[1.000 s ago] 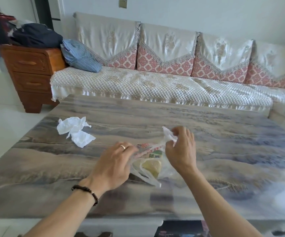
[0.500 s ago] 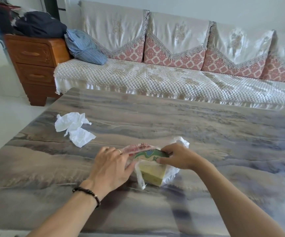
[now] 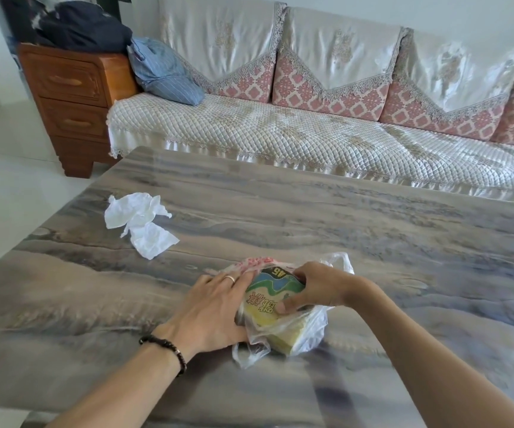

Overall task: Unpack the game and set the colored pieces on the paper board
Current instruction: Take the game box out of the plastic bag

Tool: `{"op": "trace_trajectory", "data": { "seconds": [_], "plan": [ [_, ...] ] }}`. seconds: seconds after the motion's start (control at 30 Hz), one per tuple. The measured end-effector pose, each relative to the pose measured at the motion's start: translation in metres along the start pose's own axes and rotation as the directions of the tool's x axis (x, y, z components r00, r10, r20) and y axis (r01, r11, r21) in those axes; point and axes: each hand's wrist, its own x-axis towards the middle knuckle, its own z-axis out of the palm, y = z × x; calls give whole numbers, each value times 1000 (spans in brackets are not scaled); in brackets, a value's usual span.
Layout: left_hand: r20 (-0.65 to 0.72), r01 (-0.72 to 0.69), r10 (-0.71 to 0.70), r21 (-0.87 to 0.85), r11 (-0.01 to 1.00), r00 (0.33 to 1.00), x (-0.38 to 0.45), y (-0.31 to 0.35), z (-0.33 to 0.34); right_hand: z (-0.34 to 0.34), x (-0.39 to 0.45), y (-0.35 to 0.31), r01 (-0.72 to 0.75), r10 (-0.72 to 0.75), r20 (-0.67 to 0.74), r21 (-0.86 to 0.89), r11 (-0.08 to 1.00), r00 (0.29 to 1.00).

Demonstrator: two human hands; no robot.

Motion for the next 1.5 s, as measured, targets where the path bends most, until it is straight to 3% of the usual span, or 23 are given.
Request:
{"op": "trace_trajectory", "data": {
  "seconds": [0.1, 0.23, 0.33, 0.4, 0.53, 0.6, 0.63, 0.73, 0.8, 0.9, 1.0, 1.1, 1.3, 1.4, 1.5],
  "plan": [
    [-46, 8, -8, -7, 1000, 999, 3, 1, -8, -1, 1, 0, 23, -20, -25, 119, 993, 999],
    [-97, 104, -109, -53, 993, 989, 7, -5, -14, -9, -1, -5, 125, -74, -210, 240, 963, 975],
    [-161, 214, -214, -23, 977, 963, 10, -15, -15, -12, -1, -8, 236, -74, -300, 551, 800, 951],
    [-189, 298, -288, 27, 954, 939, 10, -20, -18, -14, 6, -11, 255, 4, -345, 700, 667, 938],
    [-289, 433, -400, 57, 900, 870, 7, -36, -22, -16, 30, -29, 230, 146, -368, 795, 561, 918],
    [-401, 322, -255, 106, 941, 880, 3, -41, -14, -11, 44, -38, 221, 190, -371, 816, 535, 909],
    [-435, 193, -115, 139, 971, 893, 1, -42, -9, -9, 51, -41, 216, 209, -370, 824, 523, 905],
    [-337, -204, 278, 239, 949, 899, -5, -52, 5, -4, 64, -49, 206, 241, -353, 854, 478, 904],
    [-224, -220, 270, 225, 949, 936, -1, -65, 6, -3, 70, -54, 204, 240, -341, 866, 458, 909],
    [-98, 14, 6, 200, 980, 995, 17, -86, -5, -3, 73, -59, 202, 239, -327, 880, 431, 914],
    [-11, 177, -179, 215, 960, 984, 42, -105, -10, -3, 74, -61, 203, 235, -326, 880, 429, 916],
    [-43, 238, -235, 228, 944, 971, 53, -117, -10, 1, 71, -61, 181, 242, -319, 870, 459, 917],
    [-258, 82, -57, 87, 993, 964, 11, -101, -14, 18, 51, -48, 76, 190, -239, 789, 610, 952],
    [-205, 2, -10, -39, 999, 979, -22, -77, -13, 27, 34, -42, 63, 33, -123, 696, 716, 992],
    [-95, 79, -102, -219, 972, 990, -52, -57, -11, 35, 20, -47, 82, -76, -34, 582, 809, 997]
  ]
}}
